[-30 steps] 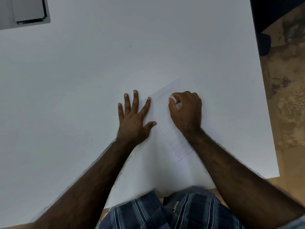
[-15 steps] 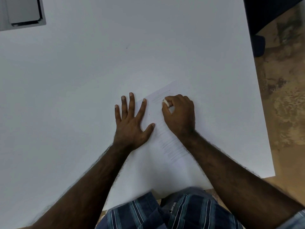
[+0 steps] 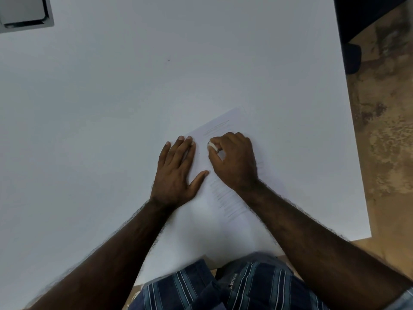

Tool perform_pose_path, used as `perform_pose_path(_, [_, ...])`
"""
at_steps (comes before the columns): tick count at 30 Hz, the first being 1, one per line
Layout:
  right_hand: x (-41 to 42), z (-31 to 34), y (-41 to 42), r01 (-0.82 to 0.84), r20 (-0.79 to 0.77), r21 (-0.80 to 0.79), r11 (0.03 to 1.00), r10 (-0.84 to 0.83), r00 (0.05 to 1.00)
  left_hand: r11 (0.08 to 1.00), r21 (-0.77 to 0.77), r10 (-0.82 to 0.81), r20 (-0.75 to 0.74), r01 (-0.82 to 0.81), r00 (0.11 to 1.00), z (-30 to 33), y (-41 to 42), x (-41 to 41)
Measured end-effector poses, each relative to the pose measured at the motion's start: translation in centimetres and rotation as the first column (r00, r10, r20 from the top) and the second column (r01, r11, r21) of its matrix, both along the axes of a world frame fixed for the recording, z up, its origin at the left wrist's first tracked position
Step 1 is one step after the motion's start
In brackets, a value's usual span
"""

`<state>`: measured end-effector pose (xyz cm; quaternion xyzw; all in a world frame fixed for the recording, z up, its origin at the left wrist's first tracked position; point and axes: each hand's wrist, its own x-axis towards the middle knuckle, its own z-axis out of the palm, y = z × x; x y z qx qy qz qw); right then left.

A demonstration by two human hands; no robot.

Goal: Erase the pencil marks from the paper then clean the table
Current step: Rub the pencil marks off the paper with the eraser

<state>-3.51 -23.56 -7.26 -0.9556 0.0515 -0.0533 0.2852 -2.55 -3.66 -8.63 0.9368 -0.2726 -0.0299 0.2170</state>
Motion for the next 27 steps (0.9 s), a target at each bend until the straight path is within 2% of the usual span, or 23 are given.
perform_pose_path(2, [0.2, 0.1, -0.6, -0.04, 0.014, -0.043, 0.998, 0.041, 0.999, 1.0, -0.013, 0.01, -0.014, -0.01, 1.0, 0.2, -0.1, -0.1])
perform_pose_path(6, [1.4, 0.0, -2.7, 0.252, 0.026, -0.01, 0.968, -0.252, 0.967, 1.0, 0.027, 0.018, -0.069, -0.016, 0.997, 0.6, -0.3, -0.1])
perform_pose_path(7, [1.4, 0.0, -2.3, 0.225, 0.022, -0.008, 0.974, -0.225, 0.974, 0.999, 0.043, 0.021, -0.086, -0.017, 0.996, 0.7, -0.3, -0.2])
perform_pose_path(10, [0.6, 0.0, -0.1, -0.118, -0.002, -0.034, 0.992, 0.119, 0.993, 0.997, 0.073, 0.031, -0.119, -0.022, 0.992, 1.0, -0.5, -0.5])
perform_pose_path(11, [0.4, 0.0, 0.0, -0.186, -0.004, -0.057, 0.981, 0.186, 0.982, 0.995, 0.094, 0.033, -0.131, -0.021, 0.991, 1.1, -0.5, -0.5])
perform_pose_path(12, [0.6, 0.0, -0.5, -0.178, -0.004, -0.071, 0.982, 0.178, 0.984, 0.992, 0.121, 0.037, -0.146, -0.019, 0.989, 1.2, -0.6, -0.6])
perform_pose_path(15, [2.0, 0.3, -2.2, 0.165, -0.001, -0.029, 0.986, -0.165, 0.986, 0.981, 0.194, 0.054, -0.193, -0.016, 0.98, 1.3, -0.9, -0.4])
perform_pose_path(16, [2.1, 0.3, -2.1, 0.23, -0.004, -0.004, 0.973, -0.23, 0.973, 0.979, 0.202, 0.06, -0.201, -0.018, 0.978, 1.3, -0.9, -0.4])
perform_pose_path(17, [2.0, 0.4, -1.6, 0.213, -0.003, 0.005, 0.977, -0.213, 0.977, 0.98, 0.2, 0.063, -0.201, -0.022, 0.977, 1.3, -0.9, -0.4])
perform_pose_path(19, [1.3, 0.5, 0.1, 0.011, -0.005, -0.009, 1.0, -0.011, 1.0, 0.984, 0.176, 0.06, -0.194, -0.025, 0.979, 1.4, -0.7, -0.5])
perform_pose_path(21, [0.4, 0.6, 0.9, -0.183, -0.015, -0.041, 0.982, 0.183, 0.983, 0.984, 0.175, 0.05, -0.198, -0.015, 0.979, 1.5, -0.6, -0.5])
perform_pose_path(22, [0.5, 0.5, 0.4, -0.188, -0.021, -0.056, 0.981, 0.187, 0.982, 0.982, 0.188, 0.048, -0.207, -0.009, 0.977, 1.6, -0.7, -0.5])
perform_pose_path(23, [0.8, 0.4, -0.2, -0.125, -0.023, -0.062, 0.99, 0.124, 0.992, 0.98, 0.201, 0.048, -0.217, -0.004, 0.975, 1.6, -0.7, -0.5])
perform_pose_path(26, [1.7, 0.3, -1.9, 0.218, -0.022, -0.046, 0.975, -0.219, 0.975, 0.975, 0.222, 0.042, -0.248, 0.015, 0.968, 1.9, -0.8, -0.5])
perform_pose_path(27, [1.6, 0.3, -1.7, 0.258, -0.02, -0.04, 0.965, -0.259, 0.966, 0.974, 0.224, 0.037, -0.256, 0.022, 0.966, 2.0, -0.7, -0.5])
